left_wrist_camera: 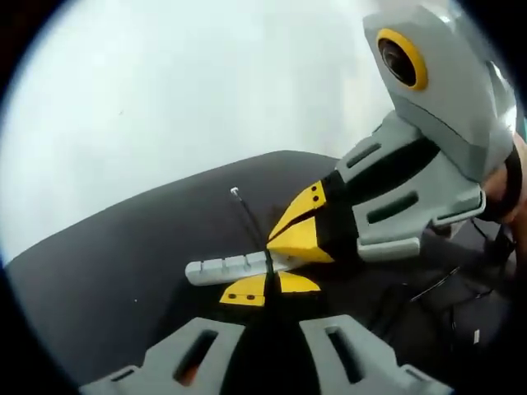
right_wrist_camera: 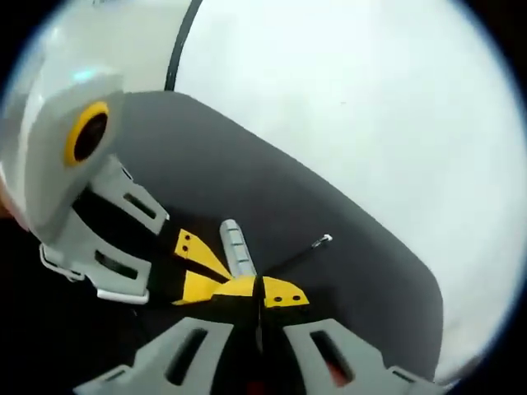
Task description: Grab the wires, straighten them and put them on the rack
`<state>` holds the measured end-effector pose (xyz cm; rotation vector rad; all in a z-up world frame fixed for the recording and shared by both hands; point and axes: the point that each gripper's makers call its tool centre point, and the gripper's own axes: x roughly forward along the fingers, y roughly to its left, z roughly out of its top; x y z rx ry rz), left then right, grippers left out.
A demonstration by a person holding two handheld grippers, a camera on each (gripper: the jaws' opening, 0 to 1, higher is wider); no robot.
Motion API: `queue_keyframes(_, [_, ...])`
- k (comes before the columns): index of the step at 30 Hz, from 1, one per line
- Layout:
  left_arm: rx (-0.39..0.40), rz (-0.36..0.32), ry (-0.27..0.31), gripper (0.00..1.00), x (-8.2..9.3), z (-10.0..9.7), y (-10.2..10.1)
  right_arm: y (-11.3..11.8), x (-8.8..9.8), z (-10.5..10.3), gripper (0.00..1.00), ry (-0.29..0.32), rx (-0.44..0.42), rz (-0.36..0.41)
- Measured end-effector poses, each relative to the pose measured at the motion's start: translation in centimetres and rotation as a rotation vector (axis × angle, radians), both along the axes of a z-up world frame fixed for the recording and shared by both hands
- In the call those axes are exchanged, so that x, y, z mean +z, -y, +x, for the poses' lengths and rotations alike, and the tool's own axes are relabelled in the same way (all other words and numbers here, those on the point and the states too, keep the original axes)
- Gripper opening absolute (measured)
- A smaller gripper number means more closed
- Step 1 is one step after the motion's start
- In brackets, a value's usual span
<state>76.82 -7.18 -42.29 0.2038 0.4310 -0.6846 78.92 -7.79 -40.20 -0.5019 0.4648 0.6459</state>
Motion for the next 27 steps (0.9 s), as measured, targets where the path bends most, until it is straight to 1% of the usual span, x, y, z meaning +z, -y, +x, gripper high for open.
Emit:
queue_keyframes(3, [0.000, 0.001, 0.002, 0.00, 0.0, 0.1, 0.0, -0.2, 0.0, 0.0, 0.00, 0.009, 0.000, -0.007])
queue_keyframes(4, [0.000, -0.001, 0.002, 0.00, 0.0, 0.1, 0.0, -0.3, 0.4, 0.0, 0.00, 0.016, -0.001, 0.004])
queue_keyframes(5, [-0.001, -0.002, 0.001, 0.00, 0.0, 0.1, 0.0, -0.7, 0.7, -0.1, 0.00, 0.020, 0.005, 0.033])
queue_keyframes(6, [-0.001, -0.003, 0.001, 0.00, 0.0, 0.1, 0.0, -0.9, 0.9, 0.1, 0.00, 0.017, 0.010, 0.036])
queue_keyframes(7, [-0.002, -0.004, 0.000, 0.00, 0.0, 0.1, 0.0, -1.0, 0.7, 0.2, 0.00, 0.012, 0.010, 0.031])
queue_keyframes(8, [-0.002, -0.004, 0.001, 0.00, 0.0, 0.2, 0.0, -0.6, -0.2, 0.0, 0.00, -0.006, 0.012, -0.025])
queue_keyframes(9, [-0.003, -0.003, 0.001, 0.00, 0.0, 0.1, 0.0, -1.2, 0.1, 0.2, 0.00, 0.025, 0.020, 0.015])
queue_keyframes(10, [-0.003, -0.005, 0.002, 0.00, 0.0, 0.2, 0.0, -1.0, 0.1, 0.4, 0.00, 0.008, -0.009, 0.027])
queue_keyframes(12, [-0.003, -0.007, 0.003, 0.00, 0.0, 0.2, 0.0, -1.1, 0.1, 0.3, 0.00, 0.014, -0.002, -0.001])
queue_keyframes(14, [-0.003, -0.010, 0.004, 0.00, 0.0, 0.2, 0.0, -0.9, 0.3, 0.5, 0.00, 0.010, -0.005, 0.002])
queue_keyframes(15, [-0.003, -0.010, 0.003, 0.00, 0.0, 0.2, 0.0, -1.1, 0.4, 0.4, 0.00, 0.019, 0.022, -0.005])
queue_keyframes(16, [-0.003, -0.010, 0.003, 0.00, 0.0, 0.2, 0.0, -0.9, 0.2, 0.3, 0.00, 0.014, 0.016, 0.014])
queue_keyframes(17, [-0.003, -0.009, 0.004, 0.00, 0.0, 0.2, 0.0, -0.9, 0.2, 0.2, 0.00, -0.003, 0.011, 0.061])
queue_keyframes(18, [-0.002, -0.008, 0.004, 0.00, 0.0, 0.2, 0.0, -0.5, 0.3, 0.8, 0.00, -0.010, 0.007, 0.068])
queue_keyframes(19, [-0.002, -0.007, 0.003, 0.00, 0.0, 0.2, 0.1, -0.5, 0.3, 1.0, 0.00, -0.007, 0.007, 0.059])
queue_keyframes(20, [-0.002, -0.008, 0.002, 0.00, 0.0, 0.2, 0.1, -0.8, 0.2, 0.5, 0.00, -0.001, 0.009, 0.041])
queue_keyframes(21, [-0.002, -0.009, 0.001, 0.00, 0.0, 0.1, 0.1, -0.8, 0.1, 0.5, 0.00, 0.008, 0.011, 0.020])
queue_keyframes(22, [-0.003, -0.009, 0.001, 0.00, 0.1, 0.1, 0.1, -1.0, -0.1, 0.1, 0.00, 0.008, 0.011, 0.022])
queue_keyframes(25, [-0.003, -0.015, 0.000, 0.00, 0.1, 0.1, 0.1, -0.6, 0.2, 0.2, 0.00, -0.007, 0.001, 0.052])
queue_keyframes(26, [-0.003, -0.015, 0.000, 0.00, 0.1, 0.1, 0.1, -0.1, 0.4, 0.2, 0.00, 0.008, -0.009, 0.026])
queue_keyframes(27, [-0.003, -0.013, 0.001, 0.00, 0.1, 0.1, 0.1, -0.2, 0.8, 0.3, 0.00, 0.035, -0.002, 0.022])
